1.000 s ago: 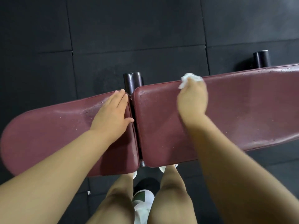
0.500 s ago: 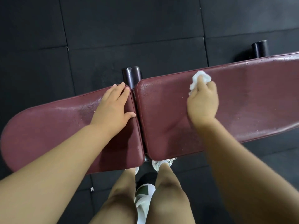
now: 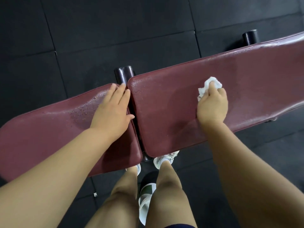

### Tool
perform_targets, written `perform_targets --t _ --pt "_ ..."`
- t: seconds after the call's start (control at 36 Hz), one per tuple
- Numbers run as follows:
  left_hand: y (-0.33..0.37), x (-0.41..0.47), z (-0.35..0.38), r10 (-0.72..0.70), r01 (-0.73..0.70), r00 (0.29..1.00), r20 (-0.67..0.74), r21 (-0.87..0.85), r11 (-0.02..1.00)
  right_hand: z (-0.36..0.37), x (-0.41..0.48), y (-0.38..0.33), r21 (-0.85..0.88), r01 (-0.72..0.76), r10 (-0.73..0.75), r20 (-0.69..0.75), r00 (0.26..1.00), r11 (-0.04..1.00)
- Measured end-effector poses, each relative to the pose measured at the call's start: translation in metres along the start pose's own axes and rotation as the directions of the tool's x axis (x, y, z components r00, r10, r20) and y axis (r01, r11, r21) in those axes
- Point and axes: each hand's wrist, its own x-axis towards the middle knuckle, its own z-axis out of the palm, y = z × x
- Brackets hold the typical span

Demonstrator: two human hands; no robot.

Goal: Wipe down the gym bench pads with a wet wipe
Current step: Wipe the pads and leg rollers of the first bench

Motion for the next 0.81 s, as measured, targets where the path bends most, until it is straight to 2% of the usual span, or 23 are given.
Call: perform_targets --t 0.06,0.11,0.14,0.19,0.25,0.28,0.31,0.33,0.39,0.42,0.47,0.53,0.56,0.61,0.64,0.67,0.69,0.72,0.78,0.81 --pt "0.011 -0.002 0.004 0.061 -0.061 0.998 0.020 -0.032 0.998 0.010 -0.024 -0.017 0.028 0.061 -0.061 0.025 0.998 0.998" --pt "0.020 -0.003 0.010 0.074 -0.068 0.995 0.068 -0.088 0.994 0.024 -0.057 -0.031 -0.019 0.295 -0.288 0.178 0.941 0.955" --pt "0.022 -0.004 0.014 0.071 -0.063 0.994 0.086 -0.098 0.993 0.030 -0.074 -0.035 -0.010 0.432 -0.413 0.271 0.869 0.902" --pt "0.023 -0.004 0.021 0.070 -0.064 0.993 0.099 -0.062 0.996 0.028 -0.092 -0.033 0.090 0.653 -0.629 0.395 0.670 0.752" --pt "0.022 -0.004 0.025 0.067 -0.067 0.992 0.110 -0.001 0.998 0.022 -0.084 -0.011 0.086 0.788 -0.750 0.384 0.538 0.609" --pt "0.023 -0.004 0.025 0.063 -0.065 0.991 0.117 0.016 0.998 0.016 -0.072 -0.001 0.033 0.816 -0.769 0.358 0.529 0.577" --pt "0.023 -0.004 0.025 0.058 -0.062 0.991 0.123 0.026 0.998 0.012 -0.060 0.011 -0.019 0.806 -0.756 0.335 0.563 0.592" --pt "0.025 -0.005 0.025 0.052 -0.057 0.990 0.128 0.031 0.998 0.003 -0.049 0.019 -0.059 0.736 -0.690 0.307 0.656 0.674" --pt "0.027 -0.005 0.025 0.040 -0.045 0.990 0.136 0.034 0.998 -0.015 -0.027 0.035 -0.055 0.458 -0.441 0.191 0.877 0.887" --pt "0.028 -0.005 0.025 0.033 -0.038 0.990 0.138 0.038 0.999 -0.021 -0.020 0.046 -0.062 0.304 -0.294 0.126 0.947 0.951" --pt "0.031 -0.006 0.027 0.021 -0.028 0.991 0.135 0.047 0.999 -0.027 -0.014 0.060 -0.124 0.058 -0.056 0.021 0.998 0.991" --pt "0.033 -0.006 0.028 0.012 -0.018 0.991 0.132 0.042 0.999 -0.021 -0.022 0.058 -0.085 -0.051 0.046 -0.049 0.998 0.995" --pt "0.034 -0.006 0.029 0.008 -0.013 0.991 0.130 0.038 0.999 -0.011 -0.030 0.050 -0.062 -0.038 0.034 -0.066 0.997 0.997" --pt "0.035 -0.006 0.029 0.003 -0.007 0.992 0.126 0.032 0.999 0.009 -0.056 0.028 -0.087 0.061 -0.063 -0.023 0.998 0.994" --pt "0.035 -0.006 0.029 0.001 -0.005 0.992 0.125 0.031 1.000 0.020 -0.074 0.017 -0.037 0.124 -0.124 0.010 0.992 0.992" --pt "0.035 -0.005 0.029 0.001 -0.005 0.992 0.127 0.031 1.000 0.028 -0.095 0.006 0.059 0.243 -0.247 0.065 0.967 0.968" --pt "0.035 -0.005 0.028 0.001 -0.005 0.991 0.131 0.030 1.000 0.033 -0.117 -0.006 0.148 0.345 -0.368 0.177 0.913 0.927" --pt "0.035 -0.005 0.028 0.000 -0.003 0.991 0.136 0.026 1.000 0.035 -0.136 -0.013 0.171 0.478 -0.507 0.237 0.829 0.862" --pt "0.035 -0.004 0.027 -0.001 -0.001 0.991 0.137 0.017 1.000 0.034 -0.150 -0.003 0.134 0.641 -0.649 0.278 0.708 0.756" --pt "0.035 -0.005 0.027 -0.001 -0.002 0.991 0.135 0.021 1.000 0.030 -0.141 0.007 0.096 0.677 -0.672 0.285 0.684 0.730"
